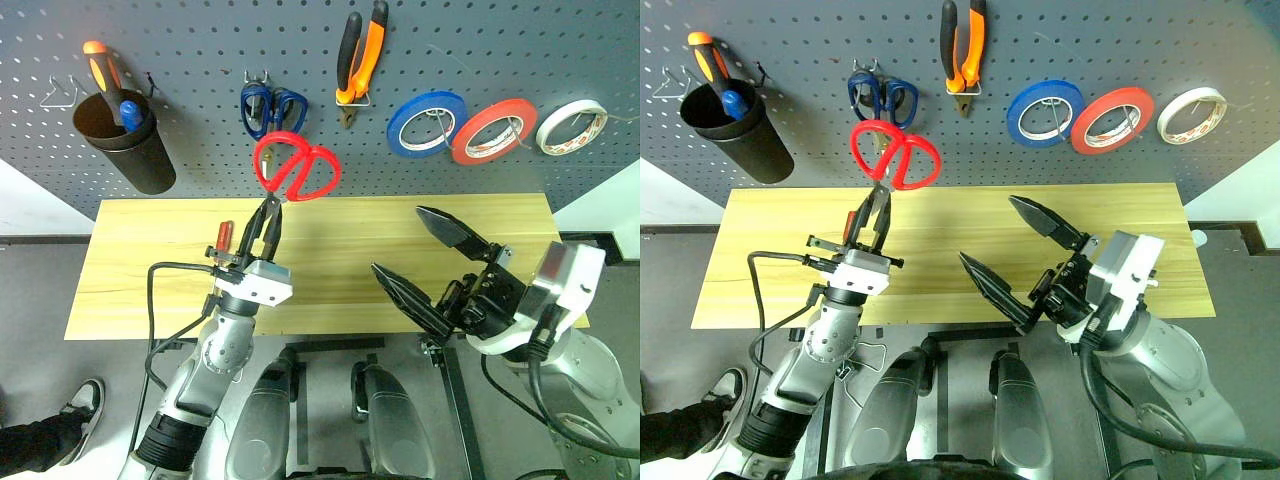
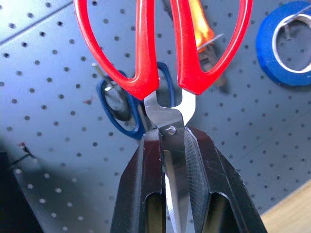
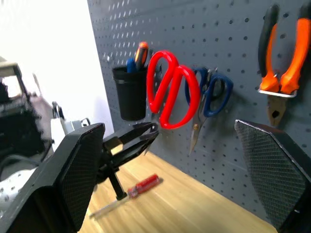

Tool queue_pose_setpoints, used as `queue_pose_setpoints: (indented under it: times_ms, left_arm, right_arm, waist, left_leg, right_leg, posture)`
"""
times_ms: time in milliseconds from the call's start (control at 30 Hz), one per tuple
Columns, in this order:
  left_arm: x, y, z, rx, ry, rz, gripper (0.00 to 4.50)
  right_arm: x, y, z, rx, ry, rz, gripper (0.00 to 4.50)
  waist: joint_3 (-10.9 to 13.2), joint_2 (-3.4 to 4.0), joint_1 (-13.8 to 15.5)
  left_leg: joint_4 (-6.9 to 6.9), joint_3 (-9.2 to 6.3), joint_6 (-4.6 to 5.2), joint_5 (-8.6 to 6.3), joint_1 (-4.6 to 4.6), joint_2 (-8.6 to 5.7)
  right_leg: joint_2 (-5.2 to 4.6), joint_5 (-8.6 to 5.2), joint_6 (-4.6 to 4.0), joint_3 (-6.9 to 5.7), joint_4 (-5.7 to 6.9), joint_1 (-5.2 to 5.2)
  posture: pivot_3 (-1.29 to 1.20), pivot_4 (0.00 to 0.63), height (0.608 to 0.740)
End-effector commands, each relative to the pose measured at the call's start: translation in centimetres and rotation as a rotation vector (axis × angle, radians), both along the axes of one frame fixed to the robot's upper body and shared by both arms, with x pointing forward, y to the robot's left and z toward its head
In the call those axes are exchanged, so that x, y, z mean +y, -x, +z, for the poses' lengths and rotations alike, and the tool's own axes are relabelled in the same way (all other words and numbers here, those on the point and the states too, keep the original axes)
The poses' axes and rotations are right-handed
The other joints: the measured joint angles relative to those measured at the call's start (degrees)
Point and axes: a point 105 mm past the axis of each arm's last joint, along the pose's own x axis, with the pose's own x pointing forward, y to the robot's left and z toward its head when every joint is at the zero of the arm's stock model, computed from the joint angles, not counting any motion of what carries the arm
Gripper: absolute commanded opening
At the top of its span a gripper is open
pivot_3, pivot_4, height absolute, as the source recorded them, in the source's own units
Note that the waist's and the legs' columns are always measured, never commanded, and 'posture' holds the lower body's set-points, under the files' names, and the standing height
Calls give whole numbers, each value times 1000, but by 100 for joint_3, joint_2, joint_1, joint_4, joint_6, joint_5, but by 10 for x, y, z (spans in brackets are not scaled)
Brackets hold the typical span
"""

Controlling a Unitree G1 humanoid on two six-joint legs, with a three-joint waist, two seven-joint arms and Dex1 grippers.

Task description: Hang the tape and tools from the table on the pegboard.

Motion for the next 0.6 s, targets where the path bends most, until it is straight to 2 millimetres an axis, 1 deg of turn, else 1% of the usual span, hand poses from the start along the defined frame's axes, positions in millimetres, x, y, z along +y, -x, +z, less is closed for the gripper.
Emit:
queue_pose_setpoints:
  times_ms: [33,133,367,600]
  left_arm:
    - [8,2,18,-85,29,25,248]
    - [17,-3,24,-121,46,63,248]
    - [34,-13,18,-127,30,142,248]
    - [39,-25,16,-128,33,186,248]
  right_arm:
    - [0,5,4,-38,-29,4,4500]
    - [0,4,1,-29,-25,12,4500]
    - [-1,5,4,-41,-15,21,4500]
    - [0,6,6,-42,-14,32,4500]
  waist:
    - [-10,-1,-2]
    - [-36,0,-1]
    - [-46,-1,-11]
    - [-47,-2,-3]
  left_leg:
    - [2,1,0,0,0,0]
    - [6,1,0,0,2,0]
    - [6,4,0,0,7,0]
    - [11,4,0,1,12,0]
  right_leg:
    - [0,0,0,1,1,0]
    - [3,1,2,1,2,2]
    - [6,1,2,3,8,4]
    - [6,2,3,3,11,11]
  posture:
    - [21,321,703]
    - [17,322,703]
    - [7,327,703]
    - [4,329,703]
